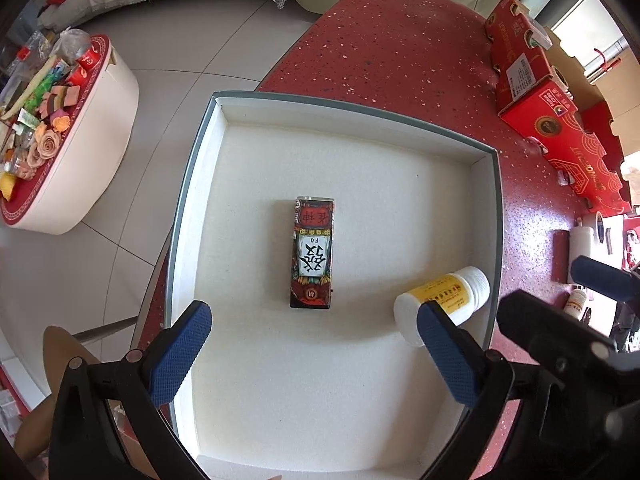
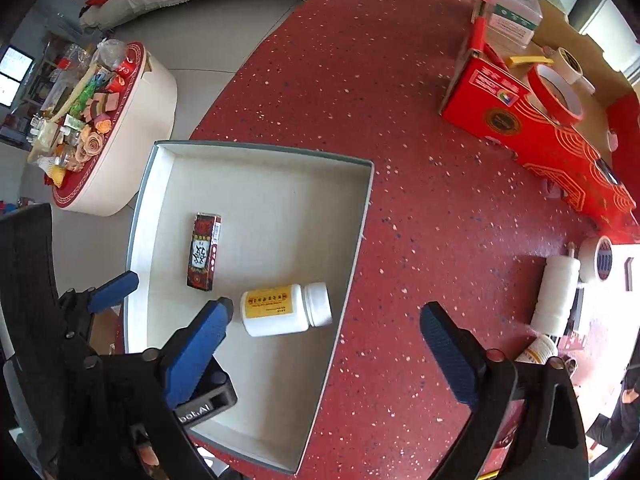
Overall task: Organize rigid objects
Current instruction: 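Open both grippers to drop the packet and bottle into the tray, then reach back to the table toward the small white bottle and metal clip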
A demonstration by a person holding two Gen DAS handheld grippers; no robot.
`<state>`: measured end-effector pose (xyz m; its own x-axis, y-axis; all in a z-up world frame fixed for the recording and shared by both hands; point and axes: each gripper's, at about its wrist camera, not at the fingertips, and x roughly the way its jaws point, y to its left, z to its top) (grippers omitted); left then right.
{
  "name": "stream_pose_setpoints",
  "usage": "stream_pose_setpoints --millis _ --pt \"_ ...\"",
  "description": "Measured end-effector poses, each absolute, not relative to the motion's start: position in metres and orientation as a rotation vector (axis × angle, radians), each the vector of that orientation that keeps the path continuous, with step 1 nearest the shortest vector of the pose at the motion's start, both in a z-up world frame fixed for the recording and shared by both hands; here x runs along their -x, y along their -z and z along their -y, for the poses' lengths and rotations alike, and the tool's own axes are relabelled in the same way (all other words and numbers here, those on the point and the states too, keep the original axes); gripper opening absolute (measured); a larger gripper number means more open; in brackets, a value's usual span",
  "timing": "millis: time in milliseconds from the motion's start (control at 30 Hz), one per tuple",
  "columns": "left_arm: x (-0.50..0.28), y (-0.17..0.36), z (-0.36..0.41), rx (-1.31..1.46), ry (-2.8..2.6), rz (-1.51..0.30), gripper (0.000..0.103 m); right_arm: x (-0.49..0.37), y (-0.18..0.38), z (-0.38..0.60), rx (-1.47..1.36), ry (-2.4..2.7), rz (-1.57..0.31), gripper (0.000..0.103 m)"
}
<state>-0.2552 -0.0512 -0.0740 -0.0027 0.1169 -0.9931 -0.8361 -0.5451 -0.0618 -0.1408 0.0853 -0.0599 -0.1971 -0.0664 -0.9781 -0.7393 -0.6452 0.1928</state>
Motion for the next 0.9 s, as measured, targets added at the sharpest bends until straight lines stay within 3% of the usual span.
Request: stream_pose_setpoints --millis 467,900 --pt "0.183 0.057 0.067 1.492 -1.504 -0.934 0.103 -0.039 0.078 -0.050 1.403 -1.556 -1.346 0.103" --pt "0.037 0.046 -0.053 1.306 -1.297 -1.000 0.103 -0.156 0.092 -0.042 1.224 -1.342 -1.472 0.103"
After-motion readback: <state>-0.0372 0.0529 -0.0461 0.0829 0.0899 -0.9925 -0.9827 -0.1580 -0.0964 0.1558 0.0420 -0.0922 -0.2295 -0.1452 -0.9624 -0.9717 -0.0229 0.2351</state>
